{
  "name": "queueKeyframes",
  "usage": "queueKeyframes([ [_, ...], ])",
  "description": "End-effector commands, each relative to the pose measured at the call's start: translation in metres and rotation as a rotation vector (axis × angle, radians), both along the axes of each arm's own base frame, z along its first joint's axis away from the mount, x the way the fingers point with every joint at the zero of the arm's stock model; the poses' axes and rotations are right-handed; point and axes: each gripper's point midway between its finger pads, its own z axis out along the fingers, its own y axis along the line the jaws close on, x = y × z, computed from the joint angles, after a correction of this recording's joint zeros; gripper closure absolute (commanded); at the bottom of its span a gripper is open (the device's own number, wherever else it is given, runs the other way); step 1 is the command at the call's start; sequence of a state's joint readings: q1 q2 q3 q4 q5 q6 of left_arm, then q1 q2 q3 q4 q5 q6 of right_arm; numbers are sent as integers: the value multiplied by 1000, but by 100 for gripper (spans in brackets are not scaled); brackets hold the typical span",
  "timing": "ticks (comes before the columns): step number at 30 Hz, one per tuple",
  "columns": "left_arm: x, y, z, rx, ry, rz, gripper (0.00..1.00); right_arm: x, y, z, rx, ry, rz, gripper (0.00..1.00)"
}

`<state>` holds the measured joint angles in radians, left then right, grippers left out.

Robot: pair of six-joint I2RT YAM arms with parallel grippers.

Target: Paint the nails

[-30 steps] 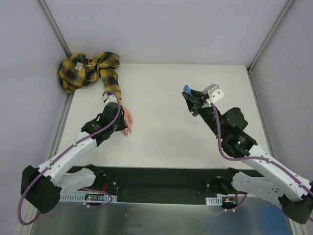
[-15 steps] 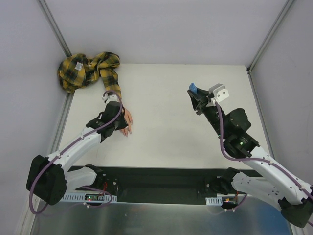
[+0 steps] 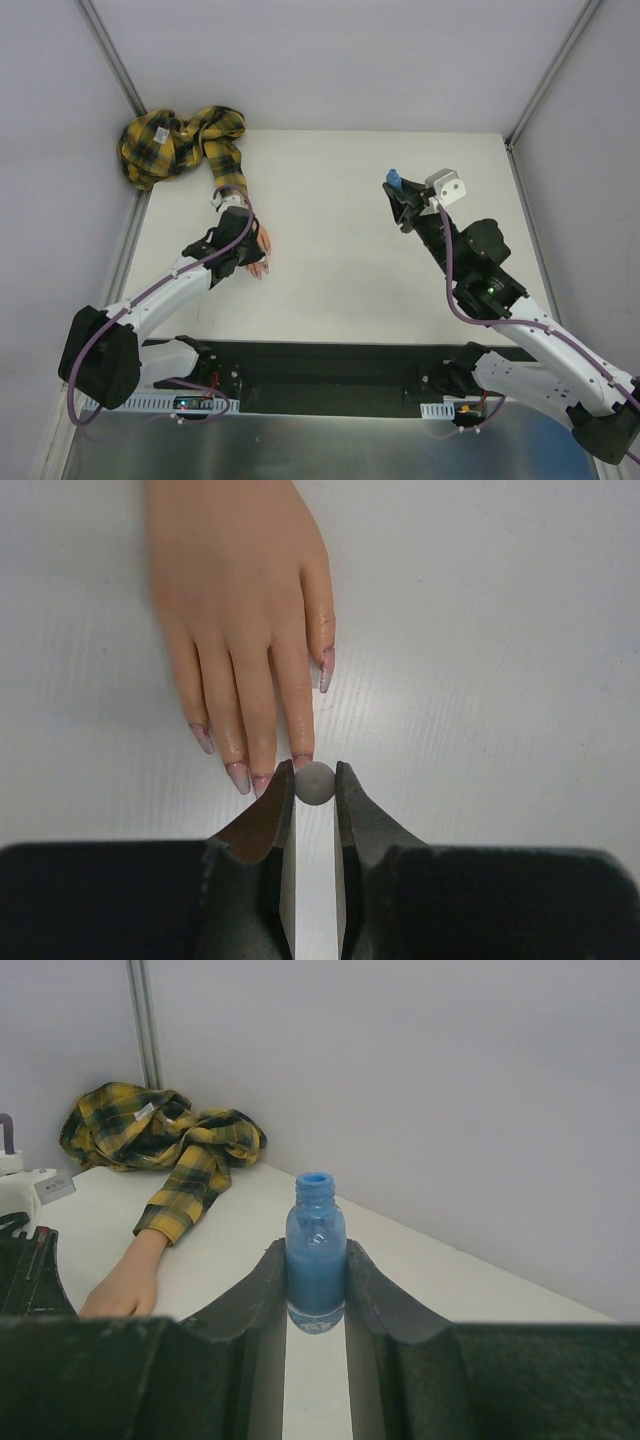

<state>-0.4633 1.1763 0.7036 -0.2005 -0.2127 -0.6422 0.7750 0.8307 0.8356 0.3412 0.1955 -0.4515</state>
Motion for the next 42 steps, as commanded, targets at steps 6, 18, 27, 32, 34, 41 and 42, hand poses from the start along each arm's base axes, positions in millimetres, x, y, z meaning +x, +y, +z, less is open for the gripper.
queueKeyframes([
  [6,5,4,-6,3,-1,41,100,-3,-1,20,74,-49,19,100],
  [18,7,6,-10,14,3,62,100,-1,1,19,76,-45,28,100],
  [27,6,10,-13,27,6,75,100,0,3,17,77,-39,33,100],
  [32,8,9,-10,29,-3,73,100,-1,4,18,80,-39,42,100],
  [34,8,9,-10,28,-1,69,100,-1,4,18,81,-40,43,100],
  [41,9,8,-9,22,-5,74,100,-1,5,18,81,-38,47,100],
  [42,9,8,-9,23,-4,76,100,-1,5,18,84,-39,47,100],
])
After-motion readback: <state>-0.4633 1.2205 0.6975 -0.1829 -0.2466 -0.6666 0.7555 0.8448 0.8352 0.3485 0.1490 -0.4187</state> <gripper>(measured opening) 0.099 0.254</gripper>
